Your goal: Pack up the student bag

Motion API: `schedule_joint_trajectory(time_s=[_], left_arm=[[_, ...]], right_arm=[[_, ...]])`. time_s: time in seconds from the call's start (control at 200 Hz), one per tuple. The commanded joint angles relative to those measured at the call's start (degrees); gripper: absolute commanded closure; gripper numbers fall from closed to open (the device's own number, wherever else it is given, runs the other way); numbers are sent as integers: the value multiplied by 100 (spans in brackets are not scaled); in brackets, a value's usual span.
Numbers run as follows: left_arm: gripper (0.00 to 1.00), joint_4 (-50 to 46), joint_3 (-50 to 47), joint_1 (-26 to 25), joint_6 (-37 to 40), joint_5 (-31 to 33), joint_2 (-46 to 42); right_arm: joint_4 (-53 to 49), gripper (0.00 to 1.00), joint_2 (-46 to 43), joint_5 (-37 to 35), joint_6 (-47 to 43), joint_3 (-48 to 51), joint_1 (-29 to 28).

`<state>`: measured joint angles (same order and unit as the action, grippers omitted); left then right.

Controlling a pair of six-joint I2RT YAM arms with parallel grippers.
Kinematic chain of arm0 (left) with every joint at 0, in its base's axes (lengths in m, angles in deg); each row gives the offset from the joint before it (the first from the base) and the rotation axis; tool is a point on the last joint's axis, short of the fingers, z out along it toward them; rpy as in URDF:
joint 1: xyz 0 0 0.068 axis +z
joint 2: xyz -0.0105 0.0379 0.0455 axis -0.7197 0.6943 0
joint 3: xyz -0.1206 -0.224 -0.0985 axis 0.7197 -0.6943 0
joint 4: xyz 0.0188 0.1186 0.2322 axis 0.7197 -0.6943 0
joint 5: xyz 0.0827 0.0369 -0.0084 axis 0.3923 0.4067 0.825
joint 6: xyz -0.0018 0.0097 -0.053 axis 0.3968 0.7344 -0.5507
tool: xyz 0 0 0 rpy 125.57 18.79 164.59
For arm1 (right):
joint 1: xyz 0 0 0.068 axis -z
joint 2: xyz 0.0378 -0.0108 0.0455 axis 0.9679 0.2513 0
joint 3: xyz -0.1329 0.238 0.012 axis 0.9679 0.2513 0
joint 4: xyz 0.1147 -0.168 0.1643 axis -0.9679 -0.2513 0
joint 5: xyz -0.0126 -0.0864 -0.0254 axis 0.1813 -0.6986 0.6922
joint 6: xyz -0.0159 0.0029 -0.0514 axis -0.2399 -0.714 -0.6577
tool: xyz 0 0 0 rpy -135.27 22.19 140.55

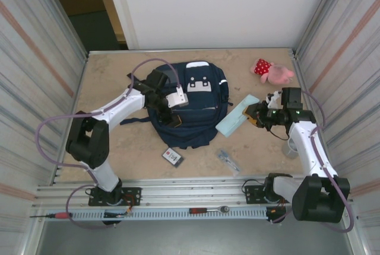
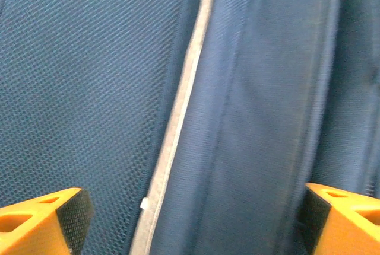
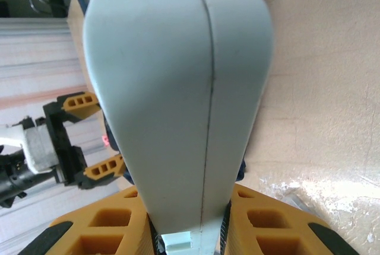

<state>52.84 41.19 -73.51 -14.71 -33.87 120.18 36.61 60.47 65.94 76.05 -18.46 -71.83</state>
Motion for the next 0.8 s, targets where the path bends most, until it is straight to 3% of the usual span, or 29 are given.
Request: schedule_joint_trajectory(time_s=[0.0, 0.095, 0.18, 0.361, 0.571, 0.792], left_arm=[[13, 468, -121, -11, -19, 456, 136], [24, 653, -209, -76, 68, 749, 182], [53, 812, -250, -178, 6, 1003, 80], [92, 916, -73, -238, -1061, 834, -581], [99, 973, 258, -123, -2232, 364, -1029], [100, 1216, 518, 12, -3128, -81, -1059]], right_arm=[[51, 89, -22, 3, -18, -117, -67], [60, 89, -49, 20, 5, -102, -80], [61, 89, -100, 72, 39, -88, -83], [238, 89, -270, 211, 390, -29, -1], [1273, 88, -602, 449, 1654, 267, -284], [2444, 86, -763, -570, 3193, 649, -1534]])
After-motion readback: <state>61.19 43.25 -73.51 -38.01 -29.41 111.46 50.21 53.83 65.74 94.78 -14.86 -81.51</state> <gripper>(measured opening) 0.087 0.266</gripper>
